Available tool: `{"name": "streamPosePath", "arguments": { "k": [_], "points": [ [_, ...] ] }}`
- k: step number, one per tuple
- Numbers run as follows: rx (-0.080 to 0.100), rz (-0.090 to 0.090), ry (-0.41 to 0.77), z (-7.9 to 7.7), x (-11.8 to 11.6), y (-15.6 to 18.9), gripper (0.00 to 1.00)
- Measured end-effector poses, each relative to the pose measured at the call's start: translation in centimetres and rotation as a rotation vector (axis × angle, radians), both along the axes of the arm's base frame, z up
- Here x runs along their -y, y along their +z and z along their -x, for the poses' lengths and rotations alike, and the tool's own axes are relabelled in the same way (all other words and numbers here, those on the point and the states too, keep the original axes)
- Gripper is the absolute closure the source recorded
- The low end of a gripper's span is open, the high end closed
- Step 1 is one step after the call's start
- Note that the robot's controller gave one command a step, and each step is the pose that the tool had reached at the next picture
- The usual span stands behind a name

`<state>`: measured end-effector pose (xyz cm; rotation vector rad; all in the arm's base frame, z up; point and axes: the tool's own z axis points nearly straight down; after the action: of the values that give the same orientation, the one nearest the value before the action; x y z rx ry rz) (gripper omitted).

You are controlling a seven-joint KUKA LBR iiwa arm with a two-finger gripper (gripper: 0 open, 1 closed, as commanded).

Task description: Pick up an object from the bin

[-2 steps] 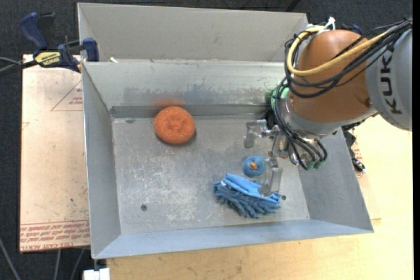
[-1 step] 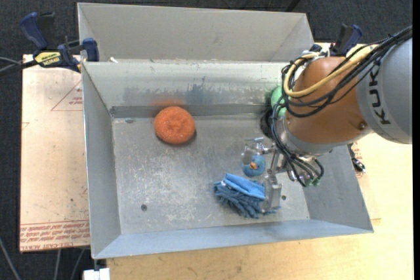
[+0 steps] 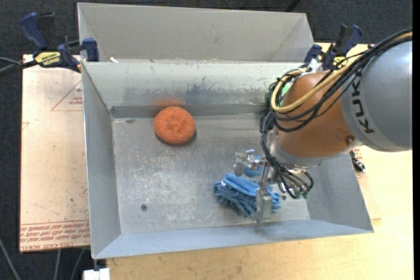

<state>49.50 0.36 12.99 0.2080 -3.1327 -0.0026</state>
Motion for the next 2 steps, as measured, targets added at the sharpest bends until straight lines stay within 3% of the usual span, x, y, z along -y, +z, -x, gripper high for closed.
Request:
{"name": "streamPosePath", "arguments": {
  "k": [1, 2],
  "points": [
    [0.015, -0.001, 0.052, -1.0, -0.3, -2.6, 0.0],
    [0.0, -0.001, -0.095, 1.4, -2.0, -6.0, 1.0]
  ]
}}
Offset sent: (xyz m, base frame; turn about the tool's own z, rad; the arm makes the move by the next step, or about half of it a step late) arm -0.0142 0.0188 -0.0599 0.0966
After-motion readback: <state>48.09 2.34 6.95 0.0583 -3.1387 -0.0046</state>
